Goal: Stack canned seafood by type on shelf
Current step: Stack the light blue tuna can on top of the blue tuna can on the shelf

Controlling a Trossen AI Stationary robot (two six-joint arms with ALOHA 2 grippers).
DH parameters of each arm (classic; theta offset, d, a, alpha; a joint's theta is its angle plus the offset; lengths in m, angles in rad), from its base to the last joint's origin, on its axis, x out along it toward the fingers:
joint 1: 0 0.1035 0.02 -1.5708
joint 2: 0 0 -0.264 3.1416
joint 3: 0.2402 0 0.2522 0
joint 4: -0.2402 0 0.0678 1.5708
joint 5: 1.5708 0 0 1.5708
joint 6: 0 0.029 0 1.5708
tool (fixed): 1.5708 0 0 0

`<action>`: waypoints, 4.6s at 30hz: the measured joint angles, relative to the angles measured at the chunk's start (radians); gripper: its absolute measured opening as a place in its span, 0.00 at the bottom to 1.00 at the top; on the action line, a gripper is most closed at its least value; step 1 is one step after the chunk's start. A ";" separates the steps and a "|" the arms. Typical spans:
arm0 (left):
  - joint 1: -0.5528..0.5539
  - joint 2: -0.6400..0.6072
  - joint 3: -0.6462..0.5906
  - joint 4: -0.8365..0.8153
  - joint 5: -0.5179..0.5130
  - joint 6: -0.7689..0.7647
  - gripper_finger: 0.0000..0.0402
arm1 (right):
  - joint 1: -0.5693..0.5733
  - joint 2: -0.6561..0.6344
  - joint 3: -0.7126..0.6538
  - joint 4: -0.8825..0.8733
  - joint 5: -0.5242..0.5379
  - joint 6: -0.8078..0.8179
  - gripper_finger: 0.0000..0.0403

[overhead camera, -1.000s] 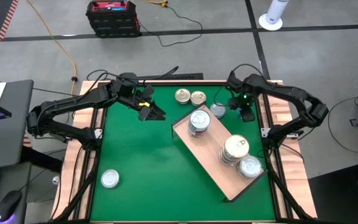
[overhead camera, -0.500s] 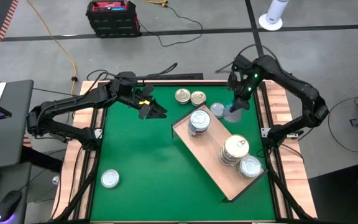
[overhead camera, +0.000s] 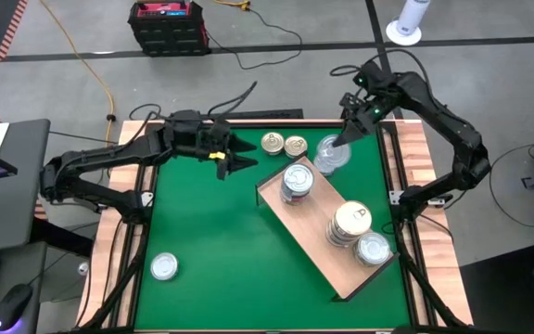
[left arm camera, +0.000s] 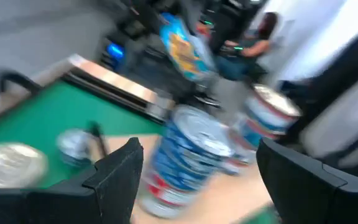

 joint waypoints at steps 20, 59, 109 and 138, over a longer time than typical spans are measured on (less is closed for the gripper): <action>-0.178 0.003 0.000 -0.010 -0.356 0.225 0.75 | 0.288 0.003 0.000 0.524 0.187 0.596 0.42; -0.235 0.119 -0.001 0.207 -0.275 0.227 0.75 | 0.391 0.003 -0.023 0.445 0.405 0.594 0.51; -0.293 0.116 0.000 0.050 -0.264 0.065 0.75 | 0.498 0.017 -0.022 0.594 0.689 0.644 0.45; -0.287 0.080 0.000 -0.012 -0.247 0.038 0.75 | 0.408 0.037 0.050 0.531 0.630 0.544 0.63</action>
